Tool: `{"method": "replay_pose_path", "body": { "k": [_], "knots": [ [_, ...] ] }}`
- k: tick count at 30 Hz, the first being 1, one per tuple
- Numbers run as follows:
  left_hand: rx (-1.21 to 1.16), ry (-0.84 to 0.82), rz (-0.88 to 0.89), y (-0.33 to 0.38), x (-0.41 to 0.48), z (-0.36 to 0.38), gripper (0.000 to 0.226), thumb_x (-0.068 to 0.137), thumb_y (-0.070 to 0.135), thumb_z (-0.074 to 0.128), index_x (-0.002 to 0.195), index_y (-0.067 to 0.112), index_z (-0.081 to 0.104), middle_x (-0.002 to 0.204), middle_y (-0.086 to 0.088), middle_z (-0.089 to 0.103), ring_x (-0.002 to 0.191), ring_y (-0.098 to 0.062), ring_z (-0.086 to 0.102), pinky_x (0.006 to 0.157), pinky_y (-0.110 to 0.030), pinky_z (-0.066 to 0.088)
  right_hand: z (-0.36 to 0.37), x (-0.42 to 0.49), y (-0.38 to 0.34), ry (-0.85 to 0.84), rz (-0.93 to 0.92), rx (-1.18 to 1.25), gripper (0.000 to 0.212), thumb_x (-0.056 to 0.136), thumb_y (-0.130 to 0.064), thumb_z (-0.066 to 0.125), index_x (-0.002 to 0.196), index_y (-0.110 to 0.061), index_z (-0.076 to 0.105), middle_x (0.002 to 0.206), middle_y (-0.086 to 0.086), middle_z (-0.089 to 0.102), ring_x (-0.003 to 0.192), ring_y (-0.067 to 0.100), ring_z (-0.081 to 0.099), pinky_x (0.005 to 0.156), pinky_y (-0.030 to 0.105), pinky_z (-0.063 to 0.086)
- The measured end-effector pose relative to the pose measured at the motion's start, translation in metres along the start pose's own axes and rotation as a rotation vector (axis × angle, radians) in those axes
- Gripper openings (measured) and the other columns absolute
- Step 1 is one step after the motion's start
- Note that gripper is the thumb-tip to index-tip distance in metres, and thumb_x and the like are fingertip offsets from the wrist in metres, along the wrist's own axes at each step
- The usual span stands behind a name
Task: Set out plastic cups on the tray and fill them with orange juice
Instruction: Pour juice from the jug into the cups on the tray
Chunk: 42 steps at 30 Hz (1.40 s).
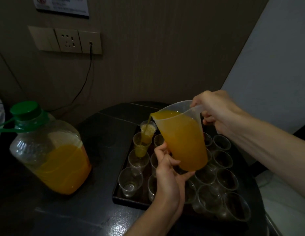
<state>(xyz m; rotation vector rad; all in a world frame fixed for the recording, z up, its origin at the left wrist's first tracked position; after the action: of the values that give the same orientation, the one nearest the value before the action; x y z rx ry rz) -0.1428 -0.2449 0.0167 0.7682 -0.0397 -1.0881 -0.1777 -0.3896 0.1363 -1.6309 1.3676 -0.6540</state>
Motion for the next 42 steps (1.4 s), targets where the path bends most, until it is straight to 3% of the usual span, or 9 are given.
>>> {"method": "replay_pose_path", "body": {
  "k": [16,30,36,42],
  "knots": [
    [-0.009,0.011,-0.023,-0.0019,-0.0005,0.0008,0.047,0.087,-0.003,0.033,0.126,0.017,0.051,0.13,0.0,0.055,0.114,-0.021,0.053,0.096,-0.068,0.047,-0.0008,0.0013,0.0006,0.008,0.003,-0.041,0.009,0.084,-0.011,0.069,0.09,-0.01,0.062,0.069,0.006,0.05,0.051,0.012,0.044,0.047,0.024,0.038],
    [-0.015,-0.004,-0.043,-0.0016,-0.0029,0.0003,0.049,0.087,-0.001,0.034,0.127,0.021,0.052,0.132,-0.001,0.055,0.117,-0.023,0.054,0.096,-0.068,0.048,-0.001,-0.0018,-0.0022,-0.008,0.01,-0.036,0.01,0.084,-0.01,0.068,0.091,-0.011,0.061,0.068,0.005,0.048,0.048,0.011,0.043,0.042,0.024,0.036],
    [-0.011,-0.002,-0.041,-0.001,-0.0028,-0.0012,0.049,0.085,0.001,0.036,0.126,0.022,0.052,0.134,-0.002,0.055,0.119,-0.024,0.053,0.096,-0.068,0.048,0.0011,0.0004,0.0,-0.01,0.007,-0.029,0.017,0.083,-0.012,0.069,0.099,-0.011,0.063,0.075,0.006,0.051,0.057,0.013,0.046,0.048,0.026,0.038],
    [-0.02,0.011,-0.049,0.0001,-0.0047,-0.0008,0.049,0.085,-0.001,0.035,0.126,0.021,0.052,0.131,0.0,0.056,0.116,-0.023,0.054,0.096,-0.068,0.048,0.0024,0.0012,-0.0019,-0.012,0.011,-0.053,0.01,0.084,-0.011,0.069,0.09,-0.012,0.061,0.076,0.007,0.051,0.06,0.015,0.047,0.053,0.027,0.038]
  ]
}}
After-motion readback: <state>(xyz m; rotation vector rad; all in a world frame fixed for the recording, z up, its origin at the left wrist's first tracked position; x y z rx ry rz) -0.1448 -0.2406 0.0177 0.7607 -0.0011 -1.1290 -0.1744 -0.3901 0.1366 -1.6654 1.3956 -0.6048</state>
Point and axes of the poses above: each hand's wrist, its own x-axis towards the middle knuckle, its own z-axis out of the palm, y = z × x, the point moved 5 cm from there along x, towards the middle knuckle
